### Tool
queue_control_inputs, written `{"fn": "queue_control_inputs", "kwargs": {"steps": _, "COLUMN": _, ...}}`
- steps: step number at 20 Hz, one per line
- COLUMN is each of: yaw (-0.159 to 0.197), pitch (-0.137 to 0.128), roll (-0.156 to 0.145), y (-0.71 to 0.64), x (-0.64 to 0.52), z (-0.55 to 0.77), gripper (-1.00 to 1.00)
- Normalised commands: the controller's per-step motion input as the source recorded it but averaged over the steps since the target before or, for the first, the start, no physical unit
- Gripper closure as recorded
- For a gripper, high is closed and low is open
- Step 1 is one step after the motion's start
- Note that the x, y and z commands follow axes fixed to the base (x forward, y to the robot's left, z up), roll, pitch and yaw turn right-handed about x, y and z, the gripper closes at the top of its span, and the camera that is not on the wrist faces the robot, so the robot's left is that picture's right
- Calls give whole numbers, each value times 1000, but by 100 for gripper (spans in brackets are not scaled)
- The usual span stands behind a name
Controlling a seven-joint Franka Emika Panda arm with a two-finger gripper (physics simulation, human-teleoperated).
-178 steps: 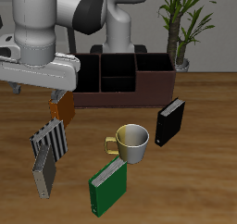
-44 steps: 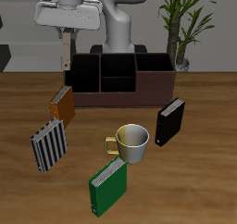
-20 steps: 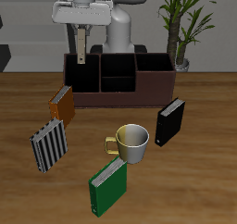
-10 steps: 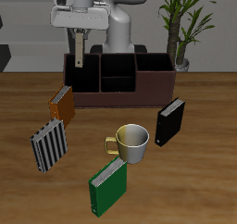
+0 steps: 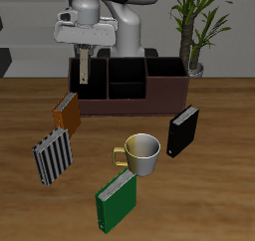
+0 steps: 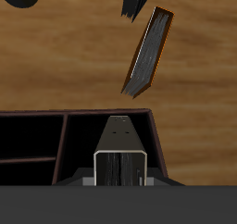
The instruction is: Place the yellow book into the back desk caddy's left compartment
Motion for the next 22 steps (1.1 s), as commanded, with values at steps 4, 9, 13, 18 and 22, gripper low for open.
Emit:
{"fn": "queue_control_inputs", "kwargs": {"steps": 4, "yaw": -15, "pitch": 66, "roll": 8, "y": -6, "x": 116, "z": -343, "gripper": 100}}
{"fn": "queue_control_inputs", "kwargs": {"steps": 9, "yaw": -21, "pitch": 30, "roll": 3, "y": -7, "x": -13, "z": -211, "gripper": 100}}
{"fn": "queue_control_inputs", "kwargs": {"steps": 13, "yaw": -23, "pitch": 18, "roll": 15, "y": 36, "x": -186, "z": -158, "gripper": 100}}
{"fn": "queue_control_inputs", "kwargs": {"steps": 18, "yaw": 8, "pitch": 2, "roll": 73, "y": 182, "x": -322, "z": -145, "gripper": 100}}
{"fn": "queue_control_inputs", "kwargs": {"steps": 22, "yaw": -15, "pitch": 18, "roll": 4, "y": -26, "x": -14, "z": -122, "gripper": 100}}
